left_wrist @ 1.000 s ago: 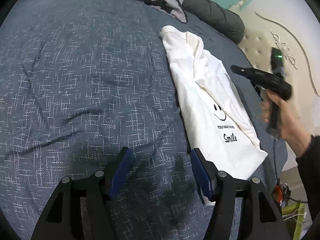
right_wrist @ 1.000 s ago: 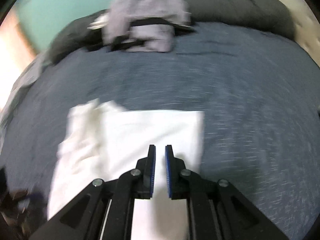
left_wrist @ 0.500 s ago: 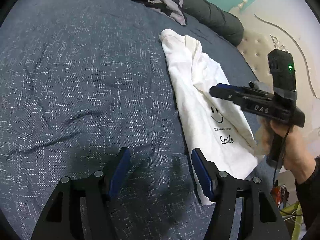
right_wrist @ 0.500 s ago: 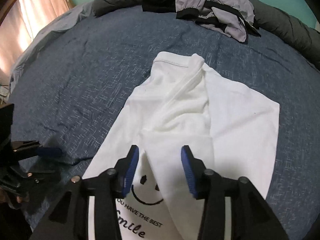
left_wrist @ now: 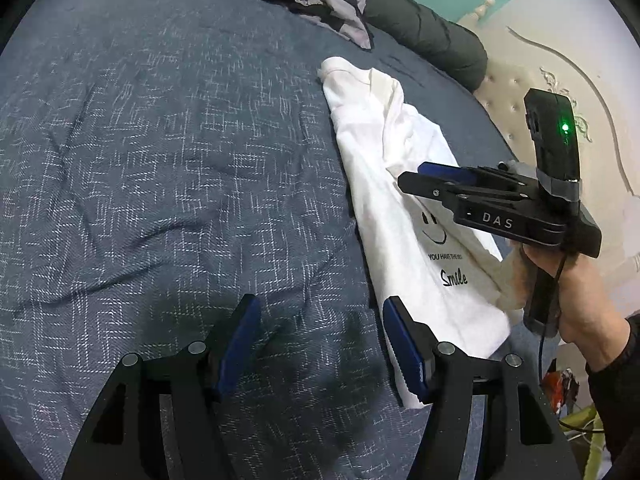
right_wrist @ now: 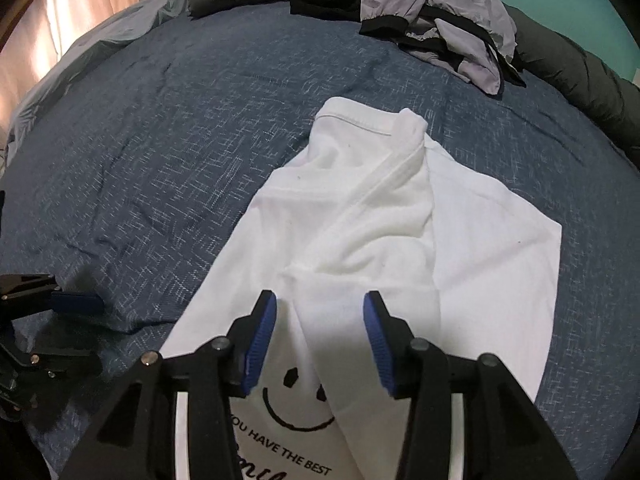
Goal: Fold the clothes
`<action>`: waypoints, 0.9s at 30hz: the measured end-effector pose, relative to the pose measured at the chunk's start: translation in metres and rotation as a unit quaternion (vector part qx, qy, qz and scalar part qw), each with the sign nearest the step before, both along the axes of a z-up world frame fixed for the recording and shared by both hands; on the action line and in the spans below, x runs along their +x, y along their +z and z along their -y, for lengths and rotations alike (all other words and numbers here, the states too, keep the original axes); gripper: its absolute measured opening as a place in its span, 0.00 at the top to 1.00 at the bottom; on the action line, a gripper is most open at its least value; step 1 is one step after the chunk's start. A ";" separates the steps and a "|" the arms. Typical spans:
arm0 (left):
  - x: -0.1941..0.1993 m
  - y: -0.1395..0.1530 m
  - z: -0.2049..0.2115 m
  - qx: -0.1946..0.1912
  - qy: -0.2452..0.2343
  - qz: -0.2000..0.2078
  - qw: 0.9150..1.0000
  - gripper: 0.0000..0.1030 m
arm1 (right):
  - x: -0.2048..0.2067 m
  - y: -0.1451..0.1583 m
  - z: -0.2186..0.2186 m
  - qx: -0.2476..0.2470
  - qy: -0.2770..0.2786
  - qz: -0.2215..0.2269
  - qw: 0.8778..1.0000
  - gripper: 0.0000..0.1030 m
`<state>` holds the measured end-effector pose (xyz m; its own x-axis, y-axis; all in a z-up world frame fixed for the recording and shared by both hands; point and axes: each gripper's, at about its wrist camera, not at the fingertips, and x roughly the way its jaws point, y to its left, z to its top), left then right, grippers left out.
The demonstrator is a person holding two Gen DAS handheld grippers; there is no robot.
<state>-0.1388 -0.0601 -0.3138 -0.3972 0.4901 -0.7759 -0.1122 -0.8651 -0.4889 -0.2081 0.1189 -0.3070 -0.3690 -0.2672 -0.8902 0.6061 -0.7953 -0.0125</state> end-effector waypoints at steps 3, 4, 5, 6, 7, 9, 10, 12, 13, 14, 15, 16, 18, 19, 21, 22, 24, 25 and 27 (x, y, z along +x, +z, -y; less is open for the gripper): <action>0.000 0.000 -0.001 -0.001 -0.002 0.001 1.000 0.35 | 0.004 -0.005 0.007 0.024 0.012 -0.008 1.000 0.63; -0.001 0.000 -0.001 -0.001 -0.002 0.001 1.000 0.35 | 0.006 -0.007 0.009 0.030 0.017 -0.011 0.999 0.65; -0.001 0.000 -0.001 -0.001 -0.001 0.001 1.000 0.35 | 0.008 -0.008 0.010 0.038 0.022 -0.014 0.999 0.70; -0.001 0.000 -0.001 -0.002 -0.001 0.001 1.000 0.34 | 0.009 -0.008 0.011 0.043 0.024 -0.017 0.999 0.76; -0.001 -0.001 -0.001 -0.002 -0.001 0.001 1.000 0.35 | 0.009 -0.008 0.011 0.048 0.026 -0.019 0.998 0.79; -0.001 0.000 -0.001 -0.002 -0.001 0.001 1.000 0.35 | 0.009 -0.007 0.010 0.052 0.027 -0.024 0.998 0.88; -0.001 0.000 -0.001 -0.002 -0.001 0.001 1.000 0.35 | 0.008 -0.005 0.008 0.051 0.025 -0.025 0.998 0.90; -0.002 0.000 -0.001 -0.002 -0.001 0.001 1.000 0.34 | 0.005 -0.001 0.003 0.043 0.021 -0.028 0.998 0.94; -0.002 0.000 -0.001 -0.002 -0.001 0.001 1.000 0.35 | 0.004 0.002 0.000 0.039 0.019 -0.030 0.999 0.95; -0.002 0.000 -0.001 -0.002 -0.001 0.001 1.000 0.34 | 0.003 0.005 -0.003 0.032 0.015 -0.030 0.999 0.96; -0.002 0.000 -0.001 -0.002 -0.001 0.001 1.000 0.34 | 0.001 0.008 -0.007 0.022 0.010 -0.030 0.999 0.96; -0.002 0.000 -0.001 -0.003 -0.001 0.001 1.000 0.34 | -0.001 0.011 -0.011 0.013 0.004 -0.030 0.999 0.96; -0.002 -0.001 -0.001 -0.002 0.000 0.001 1.000 0.34 | -0.005 0.018 -0.021 -0.002 -0.008 -0.032 0.999 0.96; -0.002 -0.001 -0.001 -0.002 0.000 0.001 1.000 0.34 | -0.008 0.022 -0.025 -0.008 -0.013 -0.032 0.999 0.96; -0.003 -0.002 -0.001 -0.002 0.000 0.002 1.000 0.34 | -0.015 0.026 -0.038 -0.019 -0.029 -0.033 0.999 0.96; -0.003 -0.002 -0.001 -0.001 0.000 0.002 1.000 0.34 | -0.019 0.028 -0.045 -0.024 -0.038 -0.034 0.998 0.96; -0.003 -0.003 -0.001 0.000 0.000 0.003 1.000 0.34 | -0.028 0.032 -0.059 -0.033 -0.055 -0.034 0.997 0.96; -0.003 -0.003 -0.001 -0.001 0.000 0.003 1.000 0.34 | -0.032 0.034 -0.066 -0.038 -0.064 -0.035 0.997 0.96; -0.004 -0.003 -0.002 -0.001 0.000 0.003 1.000 0.34 | -0.040 0.039 -0.080 -0.047 -0.082 -0.035 0.995 0.96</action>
